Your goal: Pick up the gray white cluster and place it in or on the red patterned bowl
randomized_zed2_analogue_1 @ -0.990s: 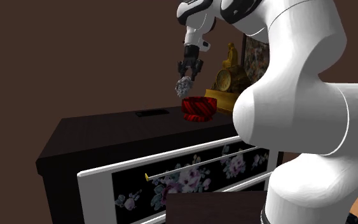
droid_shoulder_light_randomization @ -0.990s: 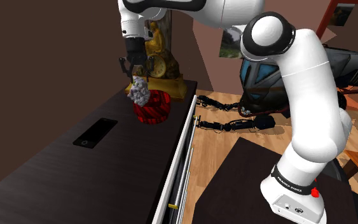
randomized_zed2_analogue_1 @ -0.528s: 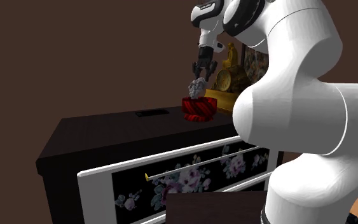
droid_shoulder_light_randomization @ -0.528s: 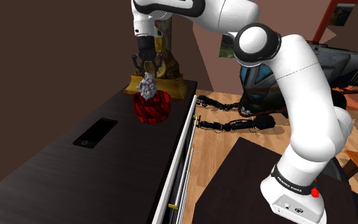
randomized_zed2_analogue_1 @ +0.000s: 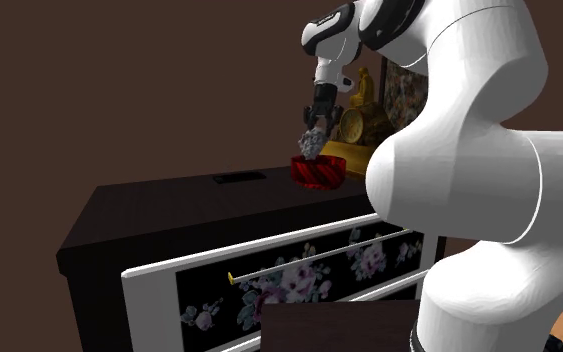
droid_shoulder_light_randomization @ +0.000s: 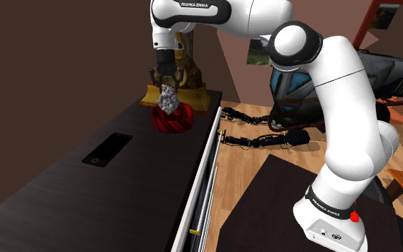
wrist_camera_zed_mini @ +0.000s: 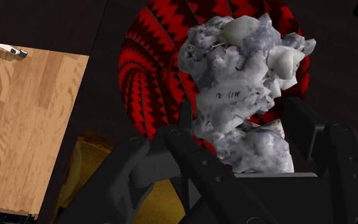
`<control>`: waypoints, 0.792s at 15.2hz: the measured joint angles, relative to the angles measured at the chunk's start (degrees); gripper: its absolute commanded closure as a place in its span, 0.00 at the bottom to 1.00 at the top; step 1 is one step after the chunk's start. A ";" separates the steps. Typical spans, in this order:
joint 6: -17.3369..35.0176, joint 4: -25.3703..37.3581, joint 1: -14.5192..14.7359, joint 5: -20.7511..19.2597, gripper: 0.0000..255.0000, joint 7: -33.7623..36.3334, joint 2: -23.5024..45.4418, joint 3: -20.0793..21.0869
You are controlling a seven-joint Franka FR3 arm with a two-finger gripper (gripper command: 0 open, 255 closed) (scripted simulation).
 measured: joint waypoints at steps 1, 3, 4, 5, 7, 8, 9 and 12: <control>0.78 -1.23 -0.19 0.00 1.00 -0.02 0.00 -0.02; 2.45 -3.26 -0.63 0.11 1.00 -0.14 -0.30 0.05; 3.37 -4.15 -0.85 0.10 1.00 -0.13 -0.50 0.03; 4.16 -4.99 -1.03 0.18 1.00 -0.09 -0.75 0.08; 4.14 -5.80 -1.17 0.25 1.00 -0.22 -0.67 0.08; 4.25 -6.29 -1.30 0.34 1.00 -0.26 -0.82 0.12; 4.14 -6.19 -1.18 0.29 1.00 -0.24 -0.60 0.10; 3.99 -6.21 -1.07 0.30 0.00 -0.23 -0.38 0.10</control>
